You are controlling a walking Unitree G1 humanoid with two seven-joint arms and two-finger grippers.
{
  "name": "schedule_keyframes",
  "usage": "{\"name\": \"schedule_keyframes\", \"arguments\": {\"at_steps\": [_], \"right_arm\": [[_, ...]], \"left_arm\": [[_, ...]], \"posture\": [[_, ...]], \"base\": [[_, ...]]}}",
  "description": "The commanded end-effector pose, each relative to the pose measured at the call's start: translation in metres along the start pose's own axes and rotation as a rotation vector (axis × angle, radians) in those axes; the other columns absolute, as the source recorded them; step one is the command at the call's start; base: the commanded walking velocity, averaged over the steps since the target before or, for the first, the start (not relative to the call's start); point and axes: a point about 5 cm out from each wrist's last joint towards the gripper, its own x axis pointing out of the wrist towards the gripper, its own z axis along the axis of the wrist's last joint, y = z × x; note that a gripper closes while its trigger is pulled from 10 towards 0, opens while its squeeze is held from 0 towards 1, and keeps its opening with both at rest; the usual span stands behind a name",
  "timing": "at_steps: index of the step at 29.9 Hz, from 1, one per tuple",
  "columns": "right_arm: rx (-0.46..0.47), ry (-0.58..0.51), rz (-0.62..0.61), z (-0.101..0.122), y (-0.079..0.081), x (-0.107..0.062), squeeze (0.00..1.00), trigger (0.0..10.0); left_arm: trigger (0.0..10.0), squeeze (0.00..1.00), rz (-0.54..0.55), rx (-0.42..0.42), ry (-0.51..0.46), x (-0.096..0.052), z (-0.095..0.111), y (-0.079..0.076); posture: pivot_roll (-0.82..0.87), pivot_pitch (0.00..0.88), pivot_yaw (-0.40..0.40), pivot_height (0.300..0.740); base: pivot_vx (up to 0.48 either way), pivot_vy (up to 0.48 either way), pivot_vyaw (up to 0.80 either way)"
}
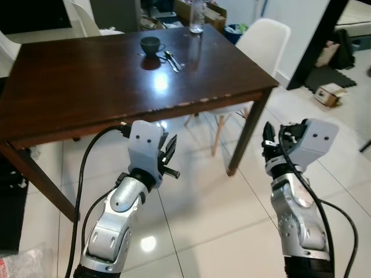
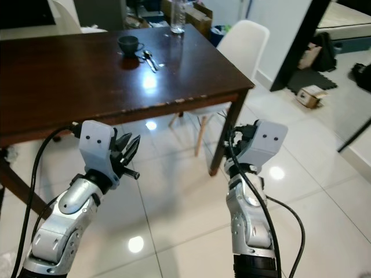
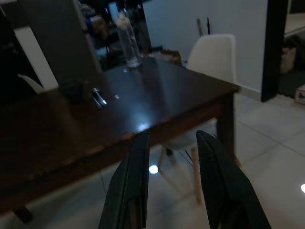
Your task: Setting the table
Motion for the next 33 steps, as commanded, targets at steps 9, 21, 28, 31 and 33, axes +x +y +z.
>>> {"name": "schedule_keyframes", "arguments": {"at_steps": [9,21,28,31,33], "right_arm": [[0.008,0.018,-0.001,-0.0039,0.0014,-0.0025,0.0,10.0],[0.011,0.019,-0.004,-0.0046,0.002,-0.0029,0.0,10.0],[0.012,0.019,-0.004,-0.0049,0.0018,-0.0032,0.0,10.0],[0.012,0.019,-0.004,-0.0049,0.0018,-0.0032,0.0,10.0],[0.013,0.019,-0.005,-0.0051,0.002,-0.0034,0.0,10.0]], "left_arm": [[10.0,0.0,0.014,0.001,0.016,-0.0018,-0.0043,0.002],[10.0,0.0,0.012,0.0,0.015,-0.0012,-0.0033,0.0017],[10.0,0.0,0.009,-0.001,0.014,-0.0007,-0.0032,0.0007],[10.0,0.0,0.008,-0.002,0.013,-0.0004,-0.0031,0.0003],[10.0,0.0,0.006,-0.002,0.013,-0.0004,-0.0029,0.0]], "posture": [[-0.09,0.017,0.047,0.74],[-0.08,0.02,0.05,0.74],[-0.09,0.019,0.052,0.74],[-0.09,0.019,0.053,0.74],[-0.09,0.019,0.054,0.74]], "base": [[0.472,0.0,0.0],[0.472,0.0,0.0],[0.472,0.0,0.0],[0.472,0.0,0.0],[0.472,0.0,0.0]]}}
